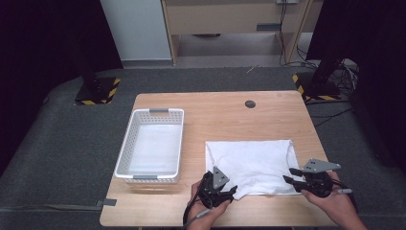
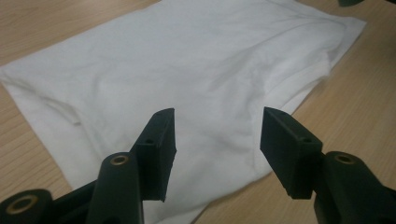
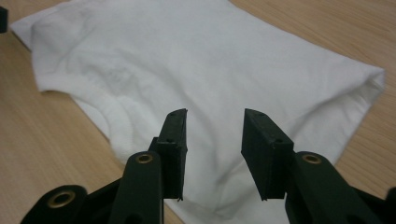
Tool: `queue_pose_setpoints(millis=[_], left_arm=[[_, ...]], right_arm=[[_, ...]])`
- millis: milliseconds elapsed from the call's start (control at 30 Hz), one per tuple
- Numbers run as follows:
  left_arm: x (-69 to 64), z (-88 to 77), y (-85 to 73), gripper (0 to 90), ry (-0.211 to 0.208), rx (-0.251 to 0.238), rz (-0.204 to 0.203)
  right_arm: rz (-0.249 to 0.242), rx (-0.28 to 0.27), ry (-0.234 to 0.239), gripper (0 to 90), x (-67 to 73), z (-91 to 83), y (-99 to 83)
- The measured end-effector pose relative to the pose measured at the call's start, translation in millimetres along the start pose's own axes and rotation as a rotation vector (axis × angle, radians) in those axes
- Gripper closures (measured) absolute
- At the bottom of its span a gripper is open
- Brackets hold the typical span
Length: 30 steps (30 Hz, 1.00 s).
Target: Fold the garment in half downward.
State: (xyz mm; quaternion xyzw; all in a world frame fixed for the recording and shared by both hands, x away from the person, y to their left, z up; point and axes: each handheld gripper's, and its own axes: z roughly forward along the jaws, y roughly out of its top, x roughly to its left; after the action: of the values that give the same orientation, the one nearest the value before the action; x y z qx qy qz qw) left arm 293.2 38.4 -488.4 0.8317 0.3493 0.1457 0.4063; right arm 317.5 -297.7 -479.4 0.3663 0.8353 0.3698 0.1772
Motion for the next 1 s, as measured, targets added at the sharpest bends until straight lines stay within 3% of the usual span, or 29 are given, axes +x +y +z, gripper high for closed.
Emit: queue_pose_setpoints(millis=[133,167,267,500,733,800,1000], left_arm=[[9.7,3.3,-3.6,38.0,0.049,0.018,-0.001],[15.1,5.8,-6.8,36.9,0.062,0.022,-0.02],[21.7,9.4,-12.7,34.1,0.091,0.044,-0.018],[32.8,16.4,-24.8,29.3,0.115,0.093,-0.028],[37.6,18.9,-30.3,27.7,0.125,0.119,-0.031],[36.9,19.7,-31.6,27.8,0.124,0.118,-0.027],[36.4,22.1,-32.8,27.3,0.111,0.107,-0.043]], right_arm=[[0.048,0.019,-0.036,51.3,-11.5,7.0,-3.7],[0.055,0.03,-0.036,49.8,-12.3,10.1,-5.0],[0.047,0.064,-0.039,47.5,-10.7,20.3,-9.1],[0.008,0.135,-0.044,43.3,-8.9,33.9,-26.8],[0.037,0.104,-0.025,37.4,-14.2,27.6,-38.0],[0.067,0.093,-0.012,36.6,-17.0,27.8,-40.4],[0.066,0.037,-0.007,36.6,-19.1,25.1,-49.6]])
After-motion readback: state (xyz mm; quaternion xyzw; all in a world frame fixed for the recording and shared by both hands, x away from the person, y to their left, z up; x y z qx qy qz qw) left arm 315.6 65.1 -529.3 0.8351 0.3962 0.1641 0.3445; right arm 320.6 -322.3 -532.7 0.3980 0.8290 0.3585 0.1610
